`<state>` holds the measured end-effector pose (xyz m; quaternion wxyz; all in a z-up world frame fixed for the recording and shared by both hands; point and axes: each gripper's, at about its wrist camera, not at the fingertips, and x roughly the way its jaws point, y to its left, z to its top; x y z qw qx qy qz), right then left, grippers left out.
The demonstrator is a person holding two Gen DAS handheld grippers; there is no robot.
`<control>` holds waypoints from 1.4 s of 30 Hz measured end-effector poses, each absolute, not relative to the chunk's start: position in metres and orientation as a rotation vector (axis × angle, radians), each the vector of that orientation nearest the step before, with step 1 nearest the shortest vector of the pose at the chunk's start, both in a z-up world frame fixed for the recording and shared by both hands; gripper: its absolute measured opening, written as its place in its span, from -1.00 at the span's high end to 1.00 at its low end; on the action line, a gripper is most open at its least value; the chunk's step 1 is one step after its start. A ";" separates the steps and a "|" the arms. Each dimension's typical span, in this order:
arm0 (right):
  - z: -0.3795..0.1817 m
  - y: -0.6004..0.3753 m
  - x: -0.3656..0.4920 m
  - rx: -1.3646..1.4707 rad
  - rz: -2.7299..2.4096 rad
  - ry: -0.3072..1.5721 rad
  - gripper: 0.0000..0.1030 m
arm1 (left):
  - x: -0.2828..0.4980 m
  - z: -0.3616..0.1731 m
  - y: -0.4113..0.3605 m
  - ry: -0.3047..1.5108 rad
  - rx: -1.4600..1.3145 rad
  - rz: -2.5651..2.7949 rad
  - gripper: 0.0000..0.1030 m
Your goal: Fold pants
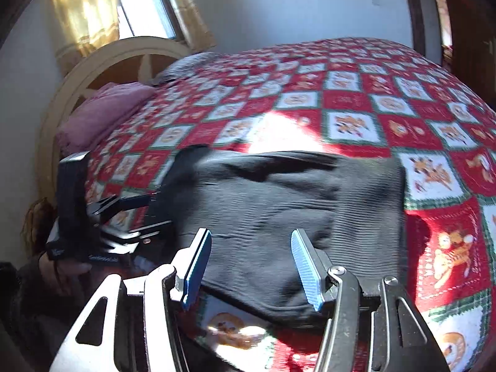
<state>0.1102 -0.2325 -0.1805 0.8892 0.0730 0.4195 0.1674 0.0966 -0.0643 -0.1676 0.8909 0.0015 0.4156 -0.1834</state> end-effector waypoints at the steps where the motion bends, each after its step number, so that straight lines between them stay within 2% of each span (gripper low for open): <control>1: -0.187 -0.243 0.115 0.211 0.365 0.888 -0.09 | 0.096 -0.167 -0.065 0.860 0.008 -0.382 -1.00; 9: -0.150 -0.295 0.106 0.288 0.304 0.772 -0.08 | 0.098 -0.143 -0.026 0.749 -0.154 -0.373 -1.00; 15: -0.181 -0.331 0.123 0.507 0.335 0.874 -0.08 | 0.111 -0.157 -0.024 0.820 -0.243 -0.418 -1.00; 18: -0.196 -0.321 0.129 0.465 0.331 0.943 -0.06 | 0.108 -0.156 -0.033 0.808 -0.230 -0.447 -1.00; 29: -0.202 -0.312 0.132 0.467 0.387 0.944 -0.05 | 0.117 -0.159 -0.043 0.803 -0.223 -0.474 -0.98; 30: -0.202 -0.307 0.132 0.432 0.372 0.947 -0.05 | 0.119 -0.158 -0.044 0.801 -0.230 -0.484 -0.96; 32: -0.203 -0.306 0.133 0.415 0.370 0.945 -0.05 | 0.120 -0.158 -0.044 0.806 -0.239 -0.500 -0.77; 35: -0.209 -0.321 0.136 0.489 0.378 0.944 0.14 | 0.119 -0.161 -0.037 0.808 -0.249 -0.514 -0.64; 38: -0.214 -0.329 0.137 0.546 0.387 0.945 0.22 | 0.116 -0.164 -0.031 0.808 -0.280 -0.525 -0.61; 42: -0.211 -0.317 0.133 0.497 0.366 0.916 0.22 | 0.117 -0.162 -0.039 0.815 -0.242 -0.519 -0.64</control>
